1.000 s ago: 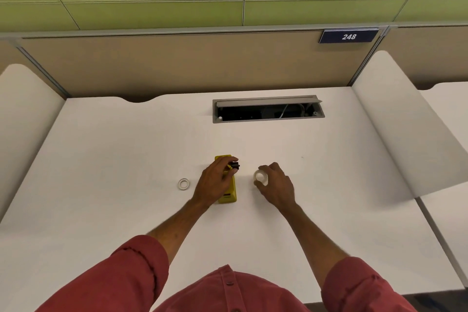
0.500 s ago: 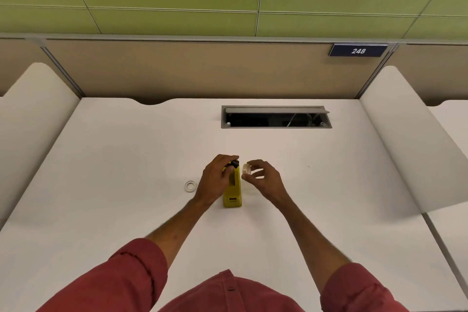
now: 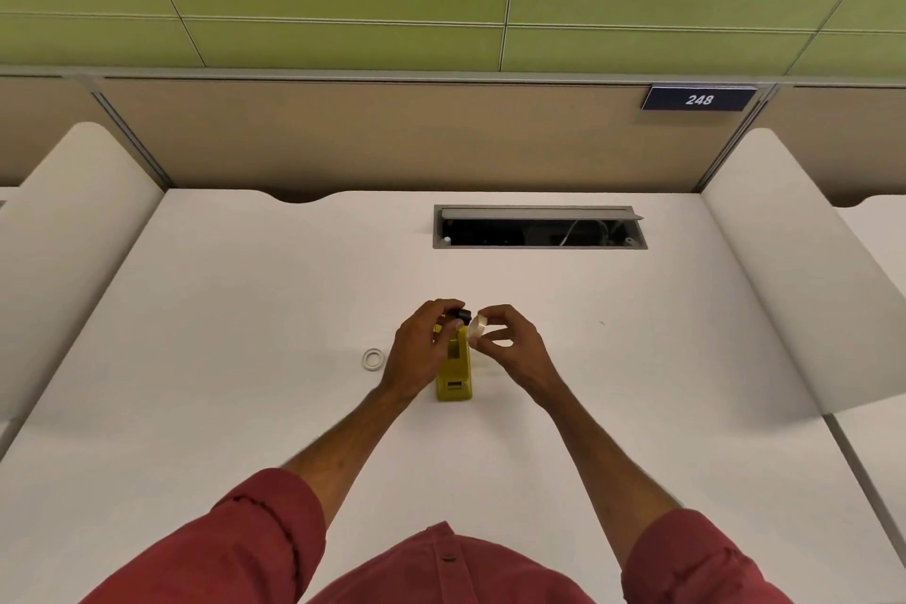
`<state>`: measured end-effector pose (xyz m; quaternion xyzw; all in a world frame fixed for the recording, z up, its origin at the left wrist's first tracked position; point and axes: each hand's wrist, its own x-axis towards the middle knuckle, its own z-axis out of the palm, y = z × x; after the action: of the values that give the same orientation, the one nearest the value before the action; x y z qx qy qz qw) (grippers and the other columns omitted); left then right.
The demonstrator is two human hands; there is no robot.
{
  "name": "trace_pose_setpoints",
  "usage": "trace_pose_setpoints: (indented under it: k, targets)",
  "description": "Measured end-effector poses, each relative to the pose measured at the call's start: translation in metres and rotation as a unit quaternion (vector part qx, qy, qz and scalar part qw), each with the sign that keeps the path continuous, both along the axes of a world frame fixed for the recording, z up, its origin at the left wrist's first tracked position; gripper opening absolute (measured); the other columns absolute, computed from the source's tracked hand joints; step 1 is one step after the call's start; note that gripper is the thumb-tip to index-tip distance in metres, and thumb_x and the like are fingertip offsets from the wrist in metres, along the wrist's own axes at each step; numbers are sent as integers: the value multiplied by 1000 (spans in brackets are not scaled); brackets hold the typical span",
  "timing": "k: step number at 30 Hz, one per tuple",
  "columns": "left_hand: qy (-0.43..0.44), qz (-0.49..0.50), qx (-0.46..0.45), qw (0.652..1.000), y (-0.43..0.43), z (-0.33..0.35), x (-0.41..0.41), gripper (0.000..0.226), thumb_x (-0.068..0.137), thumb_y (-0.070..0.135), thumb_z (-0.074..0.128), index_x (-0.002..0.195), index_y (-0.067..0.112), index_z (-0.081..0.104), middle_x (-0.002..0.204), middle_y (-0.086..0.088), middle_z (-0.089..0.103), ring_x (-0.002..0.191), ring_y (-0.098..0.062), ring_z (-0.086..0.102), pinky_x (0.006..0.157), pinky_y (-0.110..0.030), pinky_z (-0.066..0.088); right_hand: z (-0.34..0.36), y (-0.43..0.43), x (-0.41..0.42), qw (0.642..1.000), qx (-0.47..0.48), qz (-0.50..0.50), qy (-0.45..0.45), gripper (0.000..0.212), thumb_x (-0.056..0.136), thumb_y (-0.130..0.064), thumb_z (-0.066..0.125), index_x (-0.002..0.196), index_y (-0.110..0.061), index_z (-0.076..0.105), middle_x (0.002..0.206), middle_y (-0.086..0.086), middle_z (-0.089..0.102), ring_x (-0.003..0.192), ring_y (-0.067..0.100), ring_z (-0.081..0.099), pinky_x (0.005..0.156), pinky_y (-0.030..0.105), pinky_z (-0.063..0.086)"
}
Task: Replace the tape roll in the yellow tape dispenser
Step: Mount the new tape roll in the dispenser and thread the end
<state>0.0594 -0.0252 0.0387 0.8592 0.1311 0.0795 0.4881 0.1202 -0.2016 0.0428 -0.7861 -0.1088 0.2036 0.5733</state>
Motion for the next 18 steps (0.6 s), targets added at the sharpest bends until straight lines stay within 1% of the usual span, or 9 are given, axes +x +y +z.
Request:
trace_pose_setpoints:
  k: [4,8,15,18]
  targets:
    - [5,-11,0,1000,-1,2,2,31,108,13,62,139,18,66,130,4,77,120,-17,73,104,-45,62,0,0,-1,1000,9,0,0,35,91,-16,86,121,-14,68,126,-1,74,111,30,74,101,46,61]
    - [2,-21,6,1000,0,2,2,25,107,9,62,130,18,69,125,6,77,115,-17,73,101,-45,62,1,0,-1,999,30,4,13,40,89,-16,89,122,-15,67,126,0,74,112,31,73,102,45,59]
    - [-9,-50,40,998,1,1,-2,25,106,11,64,129,17,72,127,4,76,117,-16,71,103,-44,62,-1,2,-2,999,37,-2,10,40,89,-13,89,123,-13,67,126,3,74,113,32,72,104,47,60]
    - [-12,-61,54,997,2,0,-3,26,106,10,65,130,17,72,127,3,75,118,-17,71,103,-45,62,0,2,-3,999,33,-2,10,41,89,-15,89,124,-13,67,126,1,74,114,31,72,104,46,60]
